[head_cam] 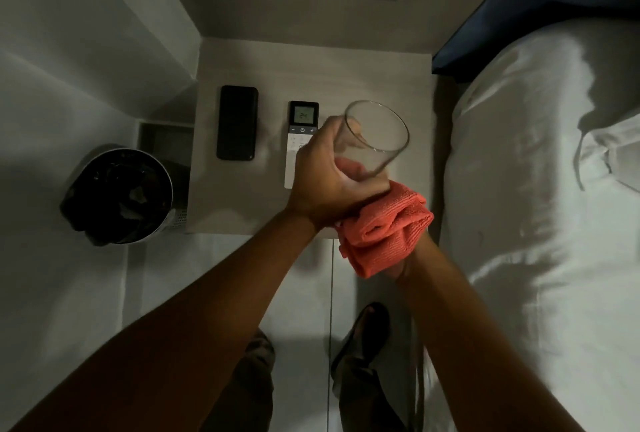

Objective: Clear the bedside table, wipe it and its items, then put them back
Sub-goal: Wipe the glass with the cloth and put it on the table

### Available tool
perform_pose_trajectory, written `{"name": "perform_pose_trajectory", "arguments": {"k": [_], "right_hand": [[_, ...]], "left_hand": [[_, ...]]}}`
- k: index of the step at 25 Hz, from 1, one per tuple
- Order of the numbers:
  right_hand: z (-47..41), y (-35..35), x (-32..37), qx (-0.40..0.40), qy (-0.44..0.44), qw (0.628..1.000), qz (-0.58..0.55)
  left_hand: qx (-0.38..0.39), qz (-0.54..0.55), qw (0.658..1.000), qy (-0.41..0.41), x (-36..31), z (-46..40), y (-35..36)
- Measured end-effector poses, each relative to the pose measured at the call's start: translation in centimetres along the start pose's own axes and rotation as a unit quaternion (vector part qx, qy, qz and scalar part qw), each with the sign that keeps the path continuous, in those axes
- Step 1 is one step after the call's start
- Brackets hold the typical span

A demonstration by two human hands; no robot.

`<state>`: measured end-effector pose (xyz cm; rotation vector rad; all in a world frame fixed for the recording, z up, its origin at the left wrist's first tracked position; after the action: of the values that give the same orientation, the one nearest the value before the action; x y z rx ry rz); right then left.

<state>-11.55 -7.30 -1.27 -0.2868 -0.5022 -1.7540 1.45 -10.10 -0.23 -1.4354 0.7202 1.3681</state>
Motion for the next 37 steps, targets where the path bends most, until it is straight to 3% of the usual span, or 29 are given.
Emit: {"name": "perform_pose_trajectory", "arguments": {"k": [3,5,7,8,10,15,18,24,28,31,35,37], "right_hand": [[-0.1,0.7,0.8,-0.023,-0.090,0.992,0.085],[0.1,0.7,2.7,-0.040,-0.213,0.972,0.096],[-0.1,0.9,4.9,0.012,-0.325,0.938,0.116],[-0.2,1.2,5.7,0.041,-0.352,0.927,0.125],[-0.7,1.2,7.0,0.048,-0.345,0.928,0.131],[-0.8,-0.8,3.5,-0.010,-0.193,0.979,0.065],[-0.8,-1.0,3.7,0.002,-0.205,0.978,0.032],[-2.8,-0.7,4.9,-0.007,-0.272,0.956,0.114],[-4.6,-3.4,4.5,-0.048,-0.155,0.986,0.026],[-5.9,-4.4,4.0,-0.020,-0.110,0.993,0.045],[-6.6,-5.8,4.3,-0.026,-0.163,0.983,0.079],[-6.7,-6.6,4.5,-0.042,-0.178,0.978,0.097]], "left_hand": [[-0.042,0.099,0.989,-0.101,1.2,-0.6,1.5],[0.019,0.192,0.967,-0.169,2.1,0.6,3.3],[0.119,0.291,0.913,-0.259,2.7,2.0,4.4],[0.166,0.324,0.887,-0.283,2.8,2.4,4.6],[0.212,0.336,0.873,-0.282,2.5,2.3,4.6],[0.114,0.160,0.950,-0.244,2.0,-0.3,3.7],[0.079,0.155,0.945,-0.276,3.3,-0.5,3.2],[0.066,0.149,0.944,-0.286,4.2,0.7,5.6],[0.139,0.155,0.935,-0.287,4.0,0.9,7.6],[0.187,0.144,0.942,-0.240,3.9,-0.1,8.0],[0.151,0.119,0.967,-0.168,4.3,-3.2,7.9],[0.106,0.039,0.985,-0.130,4.9,-5.2,7.3]]}}
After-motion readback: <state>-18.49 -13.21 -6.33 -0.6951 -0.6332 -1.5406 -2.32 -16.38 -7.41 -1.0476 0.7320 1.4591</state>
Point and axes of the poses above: each hand's wrist, its own z-axis away from the middle knuckle, its own y-axis out of the palm, x = y × z, the point moved 5 cm from there along -z, towards the middle knuckle, and after that the axes turned 2 degrees about -z, right-handed, at the moved point
